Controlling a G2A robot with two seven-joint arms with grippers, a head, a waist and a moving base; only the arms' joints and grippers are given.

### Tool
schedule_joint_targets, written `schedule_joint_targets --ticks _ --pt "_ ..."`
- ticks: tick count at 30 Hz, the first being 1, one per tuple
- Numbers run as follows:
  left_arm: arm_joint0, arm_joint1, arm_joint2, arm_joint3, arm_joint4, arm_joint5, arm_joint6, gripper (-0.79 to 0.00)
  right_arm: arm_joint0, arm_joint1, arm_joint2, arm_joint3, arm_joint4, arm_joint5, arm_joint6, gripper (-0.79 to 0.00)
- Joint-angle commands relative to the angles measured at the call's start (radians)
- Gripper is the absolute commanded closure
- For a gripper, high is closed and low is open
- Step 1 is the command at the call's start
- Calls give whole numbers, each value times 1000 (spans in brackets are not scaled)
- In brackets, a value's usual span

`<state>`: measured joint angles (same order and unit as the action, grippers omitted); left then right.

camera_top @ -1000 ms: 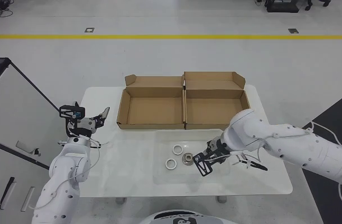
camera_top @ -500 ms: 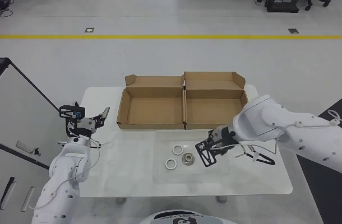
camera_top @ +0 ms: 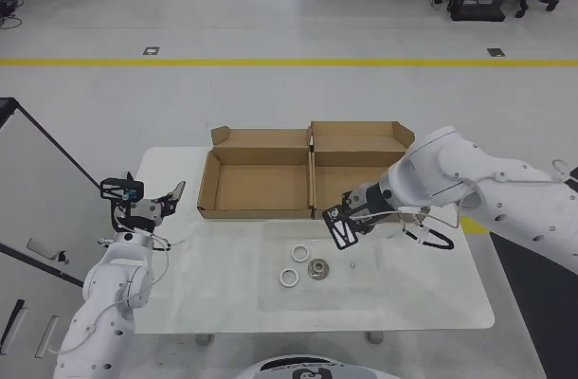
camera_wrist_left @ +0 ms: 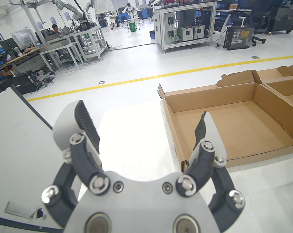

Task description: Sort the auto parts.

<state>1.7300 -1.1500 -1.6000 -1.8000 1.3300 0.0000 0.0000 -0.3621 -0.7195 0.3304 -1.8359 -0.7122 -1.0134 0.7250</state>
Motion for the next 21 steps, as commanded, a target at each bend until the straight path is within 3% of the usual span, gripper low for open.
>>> schedule_joint_targets --ticks 1,11,21 --pt "0 0 0 0 0 0 0 -785 17 -16 -4 14 -5 1 -32 0" --pt "0 0 0 0 0 0 0 -785 123 -74 -54 98 -8 1 -200 0" --pt "0 0 0 0 0 0 0 -785 232 -78 -115 147 11 1 -434 0"
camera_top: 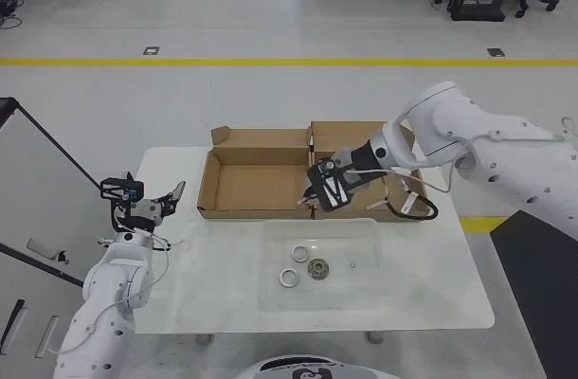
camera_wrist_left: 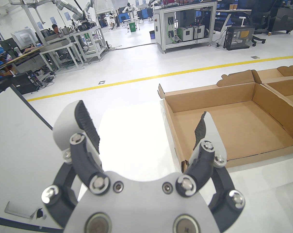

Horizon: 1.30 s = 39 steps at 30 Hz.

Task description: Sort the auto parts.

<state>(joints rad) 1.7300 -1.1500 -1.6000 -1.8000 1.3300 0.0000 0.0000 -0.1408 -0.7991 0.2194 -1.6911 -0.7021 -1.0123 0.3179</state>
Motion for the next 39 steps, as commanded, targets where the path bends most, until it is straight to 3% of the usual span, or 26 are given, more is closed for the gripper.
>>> schedule_joint_targets --ticks 1,13,26,39 --pt "0 0 0 0 0 0 0 -785 20 3 -8 6 4 0 -56 0" --pt "0 0 0 0 0 0 0 -785 84 47 -49 2 97 0 -380 0" --pt "0 0 0 0 0 0 0 -785 83 139 -49 -135 245 0 -601 0" --pt "0 0 0 0 0 0 0 -785 85 233 -49 -167 222 0 -853 0"
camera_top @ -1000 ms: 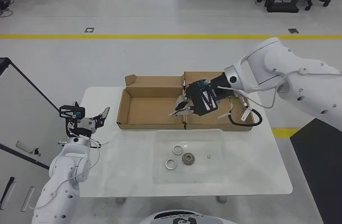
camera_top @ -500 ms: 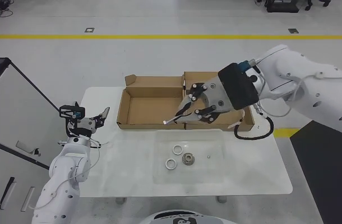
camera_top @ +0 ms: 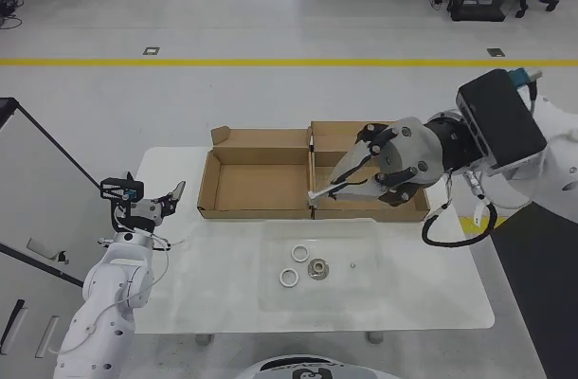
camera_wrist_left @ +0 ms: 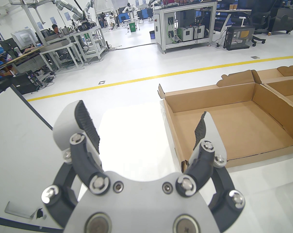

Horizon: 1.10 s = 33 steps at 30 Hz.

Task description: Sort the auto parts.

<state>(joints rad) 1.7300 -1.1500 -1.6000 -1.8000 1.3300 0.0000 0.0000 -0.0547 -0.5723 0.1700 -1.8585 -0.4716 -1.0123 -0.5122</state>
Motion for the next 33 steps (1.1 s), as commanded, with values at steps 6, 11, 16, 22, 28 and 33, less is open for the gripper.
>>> schedule_joint_targets --ticks 6,11,16,22,28,33 --pt "0 0 0 0 0 0 0 -785 -3 37 0 -9 -82 0 -186 0" --pt "0 0 0 0 0 0 0 -785 -4 44 0 -18 -115 0 -250 0" --pt "0 0 0 0 0 0 0 -785 -4 44 0 -18 -115 0 -250 0" --pt "0 0 0 0 0 0 0 -785 -4 44 0 -18 -115 0 -250 0" --pt "0 0 0 0 0 0 0 -785 -4 44 0 -18 -115 0 -250 0" --pt "0 0 0 0 0 0 0 -785 -4 44 0 -18 -115 0 -250 0"
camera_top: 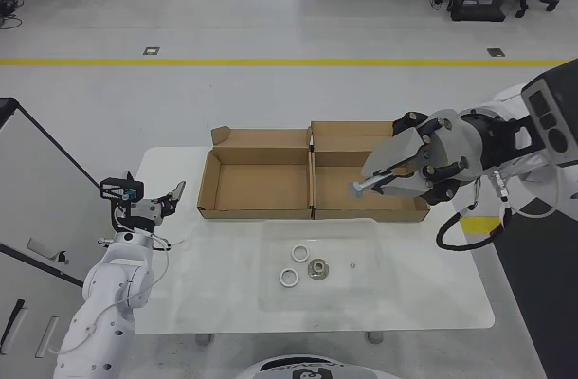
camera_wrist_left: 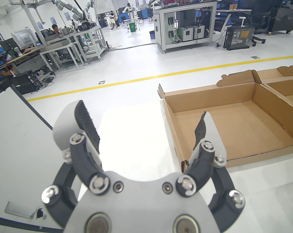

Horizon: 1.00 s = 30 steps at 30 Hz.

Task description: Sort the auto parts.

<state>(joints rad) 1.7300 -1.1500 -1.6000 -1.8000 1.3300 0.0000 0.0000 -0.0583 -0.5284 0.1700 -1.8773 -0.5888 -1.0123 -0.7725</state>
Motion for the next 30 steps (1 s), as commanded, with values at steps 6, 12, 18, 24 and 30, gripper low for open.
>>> schedule_joint_targets --ticks 6,12,18,24,30 --pt "0 0 0 0 0 0 0 -785 0 0 0 0 2 0 11 0" --pt "0 0 0 0 0 0 0 -785 0 0 0 0 2 0 11 0" --pt "0 0 0 0 0 0 0 -785 0 0 0 0 2 0 11 0" --pt "0 0 0 0 0 0 0 -785 -28 -3 28 -27 21 24 30 0" --pt "0 0 0 0 0 0 0 -785 -89 -14 94 -56 38 0 -31 0"
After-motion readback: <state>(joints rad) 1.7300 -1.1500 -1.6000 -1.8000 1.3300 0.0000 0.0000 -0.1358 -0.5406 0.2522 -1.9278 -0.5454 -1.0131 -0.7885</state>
